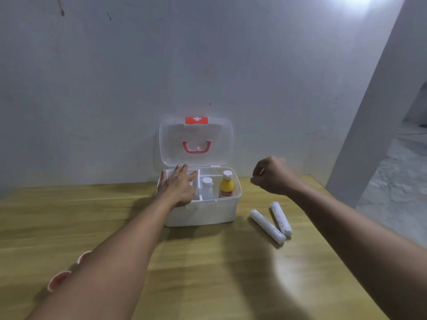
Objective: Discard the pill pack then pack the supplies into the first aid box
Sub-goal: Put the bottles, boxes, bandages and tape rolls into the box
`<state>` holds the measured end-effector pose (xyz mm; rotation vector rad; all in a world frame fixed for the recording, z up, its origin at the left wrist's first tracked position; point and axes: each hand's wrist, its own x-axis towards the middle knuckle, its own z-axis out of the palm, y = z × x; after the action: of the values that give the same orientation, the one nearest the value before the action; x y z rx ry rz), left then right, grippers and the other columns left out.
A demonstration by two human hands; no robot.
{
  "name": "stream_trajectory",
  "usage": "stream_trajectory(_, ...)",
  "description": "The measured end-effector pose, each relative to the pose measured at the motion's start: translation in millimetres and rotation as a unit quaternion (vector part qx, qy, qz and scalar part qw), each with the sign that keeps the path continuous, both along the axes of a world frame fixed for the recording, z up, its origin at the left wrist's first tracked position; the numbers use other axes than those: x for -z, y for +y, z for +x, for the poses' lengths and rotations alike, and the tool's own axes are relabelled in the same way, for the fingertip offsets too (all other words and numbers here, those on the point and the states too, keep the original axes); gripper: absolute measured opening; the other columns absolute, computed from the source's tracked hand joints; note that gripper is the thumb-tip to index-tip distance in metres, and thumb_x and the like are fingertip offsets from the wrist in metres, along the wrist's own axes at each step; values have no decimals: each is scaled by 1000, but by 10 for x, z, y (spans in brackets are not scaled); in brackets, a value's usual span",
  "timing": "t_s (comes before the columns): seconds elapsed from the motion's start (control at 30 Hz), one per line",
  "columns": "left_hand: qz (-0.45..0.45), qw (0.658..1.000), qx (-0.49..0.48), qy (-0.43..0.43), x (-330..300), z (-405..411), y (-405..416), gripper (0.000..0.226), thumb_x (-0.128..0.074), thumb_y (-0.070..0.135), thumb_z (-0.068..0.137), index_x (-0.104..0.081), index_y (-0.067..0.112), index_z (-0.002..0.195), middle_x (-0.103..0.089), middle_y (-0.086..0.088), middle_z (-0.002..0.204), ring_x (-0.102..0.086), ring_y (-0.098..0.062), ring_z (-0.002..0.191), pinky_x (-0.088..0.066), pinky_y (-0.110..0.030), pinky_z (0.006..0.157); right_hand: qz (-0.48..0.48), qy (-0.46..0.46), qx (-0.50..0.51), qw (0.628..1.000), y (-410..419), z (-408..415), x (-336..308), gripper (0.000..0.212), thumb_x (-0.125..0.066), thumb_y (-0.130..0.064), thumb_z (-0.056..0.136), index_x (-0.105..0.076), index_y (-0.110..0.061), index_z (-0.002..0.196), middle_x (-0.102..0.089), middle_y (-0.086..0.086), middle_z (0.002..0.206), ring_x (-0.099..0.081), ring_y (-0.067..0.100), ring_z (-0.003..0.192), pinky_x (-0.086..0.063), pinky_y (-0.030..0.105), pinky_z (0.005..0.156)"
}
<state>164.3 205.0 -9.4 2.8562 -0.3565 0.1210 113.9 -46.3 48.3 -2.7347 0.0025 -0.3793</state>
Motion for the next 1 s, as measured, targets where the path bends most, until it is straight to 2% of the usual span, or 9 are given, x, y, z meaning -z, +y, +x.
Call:
stream_trajectory(0.13,5,1000,3,0,4,5,10,62,-32,14,90,-22,32,149,-1,-1,162,4,-19,149,8,-50,117,-123,172,65,975,-158,-125,248,14,-64,-22,76,-66,-11,85,-69,8,81,-62,24,61,-52,30,54)
stream_trajectory(0.23,2,1000,3,0,1,5,6,62,-32,15,90,-22,32,149,-1,-1,162,5,-19,149,8,-50,117,-140,196,66,968,-235,-165,442,29,-56,-15,82,-63,-13,110,-66,10,103,-61,24,66,-48,29,50)
stream_trajectory(0.33,5,1000,2,1,6,5,9,62,-33,15,91,-22,32,149,-1,-1,162,5,-19,149,8,-50,117,-108,199,39,973,-281,-169,544,37,-50,-12,86,-60,-20,120,-65,10,107,-61,21,58,-48,25,43)
stream_trajectory(0.4,4,1000,3,1,10,9,11,61,-33,15,91,-22,32,149,-1,-1,162,5,-19,149,8,-50,117,-94,198,17,976,-289,-150,562,36,-50,-15,86,-61,-24,120,-66,7,109,-65,20,65,-48,23,43)
stream_trajectory(0.5,0,1000,2,0,11,13,9,61,-33,15,91,-23,32,149,-2,-1,162,4,-19,149,8,-50,117,-70,206,-6,976,-212,-118,539,32,-53,-23,90,-61,-25,121,-64,8,117,-68,24,80,-57,29,59)
stream_trajectory(0.63,-3,1000,5,-5,13,6,7,60,-34,15,92,-23,31,149,-2,-1,162,4,-20,149,8,-50,116,-155,218,-54,962,-52,-124,556,47,-57,-47,85,-53,-30,129,-63,4,122,-60,25,105,-47,32,82)
stream_trajectory(0.8,-2,1000,2,-5,4,-5,11,62,-31,14,91,-22,31,149,-2,-1,162,4,-18,149,8,-50,117,-209,196,-72,955,63,-173,580,29,-60,-25,84,-65,-27,112,-65,6,111,-61,26,89,-45,28,66)
stream_trajectory(0.93,-1,1000,4,-3,7,-16,11,61,-30,15,91,-22,32,149,-2,0,162,5,-17,149,8,-49,117,-160,134,-57,976,42,-194,383,26,-63,-18,78,-69,-23,103,-69,6,105,-60,22,81,-45,26,63)
stream_trajectory(1.0,2,1000,5,-3,4,-18,8,61,-31,16,91,-22,32,149,-2,-1,162,4,-18,149,8,-49,117,-121,91,-47,987,29,-204,205,27,-66,-16,74,-70,-23,100,-71,5,104,-62,23,83,-52,30,67)
